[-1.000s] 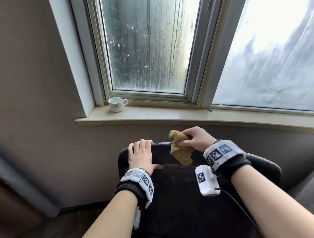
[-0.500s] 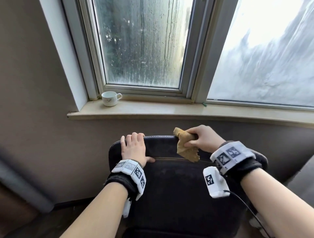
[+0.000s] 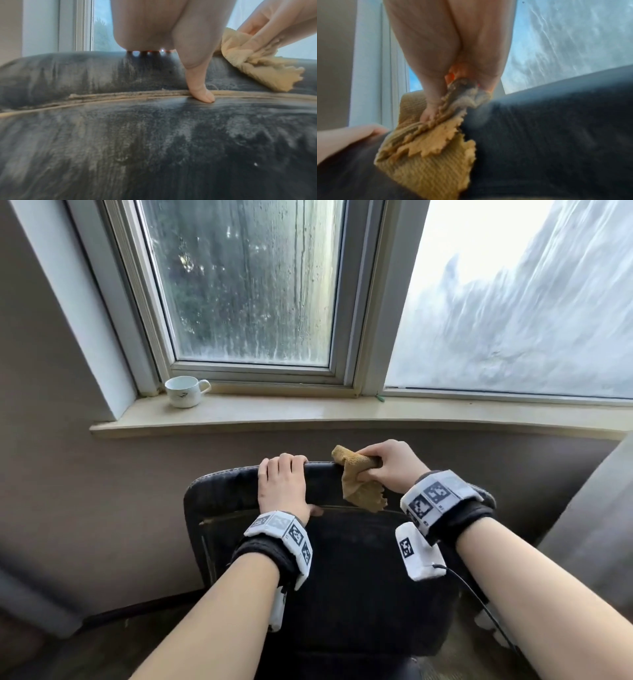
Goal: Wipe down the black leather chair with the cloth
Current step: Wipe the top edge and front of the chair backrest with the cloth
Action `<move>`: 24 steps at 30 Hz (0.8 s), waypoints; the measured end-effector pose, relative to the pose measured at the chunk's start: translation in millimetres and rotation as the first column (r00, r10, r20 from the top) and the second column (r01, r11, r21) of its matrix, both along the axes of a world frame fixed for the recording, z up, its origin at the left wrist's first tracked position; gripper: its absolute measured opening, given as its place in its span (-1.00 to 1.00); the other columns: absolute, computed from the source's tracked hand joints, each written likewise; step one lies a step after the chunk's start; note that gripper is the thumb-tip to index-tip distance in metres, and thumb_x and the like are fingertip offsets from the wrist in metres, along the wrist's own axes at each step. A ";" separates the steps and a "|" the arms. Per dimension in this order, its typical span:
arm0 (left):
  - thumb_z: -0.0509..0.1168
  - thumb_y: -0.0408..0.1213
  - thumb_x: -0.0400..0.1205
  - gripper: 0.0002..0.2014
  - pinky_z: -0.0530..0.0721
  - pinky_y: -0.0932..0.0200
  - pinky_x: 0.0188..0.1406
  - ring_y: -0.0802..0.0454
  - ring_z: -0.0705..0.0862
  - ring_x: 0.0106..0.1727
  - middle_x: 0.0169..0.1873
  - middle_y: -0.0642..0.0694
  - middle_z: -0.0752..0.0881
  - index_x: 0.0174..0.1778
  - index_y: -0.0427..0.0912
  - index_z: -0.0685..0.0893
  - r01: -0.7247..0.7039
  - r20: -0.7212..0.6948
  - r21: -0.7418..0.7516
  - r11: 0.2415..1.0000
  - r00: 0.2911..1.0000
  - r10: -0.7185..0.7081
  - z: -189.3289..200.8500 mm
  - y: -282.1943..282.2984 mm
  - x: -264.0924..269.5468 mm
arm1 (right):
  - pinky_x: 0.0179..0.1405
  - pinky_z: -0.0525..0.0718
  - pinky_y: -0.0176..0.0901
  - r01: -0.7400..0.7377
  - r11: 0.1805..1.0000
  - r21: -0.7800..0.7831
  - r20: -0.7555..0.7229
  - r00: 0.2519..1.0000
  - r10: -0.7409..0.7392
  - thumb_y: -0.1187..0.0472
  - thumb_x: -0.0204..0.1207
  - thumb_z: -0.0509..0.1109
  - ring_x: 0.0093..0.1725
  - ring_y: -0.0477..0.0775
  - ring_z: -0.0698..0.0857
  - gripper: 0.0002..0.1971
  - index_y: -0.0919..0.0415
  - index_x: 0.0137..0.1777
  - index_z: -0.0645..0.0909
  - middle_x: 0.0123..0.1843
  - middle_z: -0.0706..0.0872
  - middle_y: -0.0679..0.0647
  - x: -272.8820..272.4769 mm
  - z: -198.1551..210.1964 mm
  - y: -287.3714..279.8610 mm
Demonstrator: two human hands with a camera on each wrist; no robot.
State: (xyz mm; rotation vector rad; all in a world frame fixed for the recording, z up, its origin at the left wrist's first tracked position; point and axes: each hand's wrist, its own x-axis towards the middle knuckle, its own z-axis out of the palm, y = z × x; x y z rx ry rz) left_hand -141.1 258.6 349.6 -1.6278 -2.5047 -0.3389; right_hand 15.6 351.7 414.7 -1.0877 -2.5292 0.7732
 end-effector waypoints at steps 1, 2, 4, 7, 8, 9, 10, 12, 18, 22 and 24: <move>0.48 0.18 0.29 -0.14 -0.06 0.04 0.57 -0.03 0.29 0.42 0.30 -0.03 0.37 0.43 0.00 0.25 0.004 -0.002 0.000 1.000 1.000 -0.004 0.7 0.6 -0.4 | -0.30 0.53 -0.54 0.036 0.999 0.027 -0.034 0.999 -0.035 0.40 0.34 0.43 -0.18 -0.08 0.66 -0.72 0.15 0.02 0.76 -0.21 0.75 0.03 -1.0 -3.1 0.6; 0.47 0.20 0.29 -0.14 -0.07 0.05 0.57 -0.03 0.29 0.42 0.30 -0.02 0.37 0.43 0.01 0.24 0.007 -0.005 -0.002 1.000 1.000 -0.007 0.8 -0.1 -1.7 | -0.32 0.51 -0.45 0.085 0.995 0.058 -0.058 0.995 -0.082 0.39 0.36 0.41 -0.21 -0.04 0.64 -0.78 0.19 -0.04 0.76 -0.26 0.73 0.05 -1.1 -6.3 3.0; 0.46 0.22 0.29 -0.13 -0.06 0.05 0.57 -0.01 0.28 0.42 0.30 -0.01 0.37 0.43 0.02 0.24 0.011 -0.016 -0.002 1.000 1.000 -0.011 -0.4 -2.9 -4.2 | -0.28 0.41 -0.26 0.218 0.969 0.117 -0.082 0.974 -0.210 0.35 0.41 0.38 -0.24 0.04 0.58 -0.89 0.26 -0.16 0.74 -0.35 0.64 0.09 4.9 -7.5 10.8; 0.46 0.22 0.28 -0.12 -0.09 0.05 0.57 0.00 0.27 0.43 0.30 0.00 0.36 0.44 0.02 0.24 -0.009 -0.015 0.002 1.000 1.000 0.009 -1.1 -4.4 -2.8 | -0.45 0.36 -0.31 0.187 0.978 0.090 0.045 0.980 -0.191 0.24 0.44 0.42 -0.27 0.04 0.55 -0.93 0.18 -0.25 0.69 -0.45 0.57 0.01 19.8 2.5 18.1; 0.47 0.21 0.28 -0.12 -0.11 0.04 0.58 0.00 0.25 0.45 0.32 0.00 0.35 0.44 0.02 0.23 -0.022 0.000 -0.004 1.000 1.000 0.022 -1.3 -3.5 -1.5 | -0.45 0.40 -0.40 0.115 0.991 0.063 0.117 0.986 -0.122 0.22 0.42 0.45 -0.28 0.02 0.56 -0.97 0.15 -0.22 0.70 -0.45 0.58 -0.03 20.9 6.9 15.9; 0.48 0.19 0.28 -0.12 -0.13 0.03 0.58 0.00 0.24 0.47 0.33 0.00 0.35 0.45 0.01 0.23 -0.036 0.013 -0.005 0.999 0.999 0.036 -1.4 -1.7 -0.1 | -0.41 0.43 -0.45 0.046 0.997 0.056 0.173 0.983 -0.055 0.21 0.39 0.48 -0.27 0.00 0.59 -0.95 0.14 -0.17 0.72 -0.41 0.63 -0.04 19.6 9.4 12.2; 0.50 0.17 0.27 -0.11 -0.14 0.03 0.59 0.00 0.23 0.48 0.34 0.00 0.34 0.45 0.01 0.23 -0.050 0.021 -0.004 0.999 0.999 0.050 -1.1 0.5 1.4 | -0.33 0.50 -0.41 -0.005 0.997 0.074 0.205 0.979 -0.011 0.21 0.37 0.49 -0.24 0.00 0.64 -0.89 0.15 -0.11 0.74 -0.35 0.70 -0.01 17.4 9.0 9.2; 0.50 0.17 0.27 -0.10 -0.13 0.02 0.59 0.01 0.22 0.49 0.35 0.00 0.34 0.45 0.01 0.22 -0.064 0.021 -0.012 0.998 0.998 0.065 -1.1 1.7 3.6 | -0.13 0.60 -0.21 -0.006 0.992 0.123 0.164 0.986 -0.014 0.26 0.35 0.48 -0.13 0.04 0.71 -0.79 0.14 -0.01 0.76 -0.19 0.80 0.09 16.0 2.1 4.8; 0.44 0.23 0.30 -0.10 -0.10 0.02 0.59 0.01 0.22 0.49 0.35 0.00 0.33 0.47 0.02 0.19 -0.041 -0.020 -0.015 0.999 0.999 0.041 -0.1 -2.7 1.6 | -0.30 0.44 -0.68 0.155 0.985 0.081 -0.016 0.988 -0.154 0.33 0.39 0.49 -0.17 -0.13 0.66 -0.81 0.13 -0.02 0.78 -0.27 0.74 -0.04 69.2 -9.2 17.8; 0.45 0.22 0.30 -0.10 -0.11 0.00 0.59 0.00 0.21 0.50 0.36 -0.01 0.32 0.47 0.00 0.18 -0.065 -0.033 -0.017 0.998 0.997 0.064 -1.8 -2.9 5.2 | -0.31 0.45 -0.62 0.213 0.970 0.119 0.090 0.970 -0.224 0.28 0.40 0.49 -0.16 -0.04 0.71 -0.84 0.12 -0.04 0.79 -0.29 0.78 0.07 100.8 1.3 21.5; 0.47 0.19 0.30 -0.09 -0.12 -0.01 0.60 0.00 0.19 0.51 0.38 -0.01 0.31 0.47 -0.02 0.18 -0.091 -0.029 -0.025 0.996 0.996 0.090 -2.0 0.1 8.7 | -0.21 0.52 -0.39 0.137 0.978 0.158 0.113 0.981 -0.155 0.26 0.41 0.44 -0.08 0.02 0.76 -0.84 0.10 -0.04 0.79 -0.20 0.83 0.15 80.6 5.0 18.1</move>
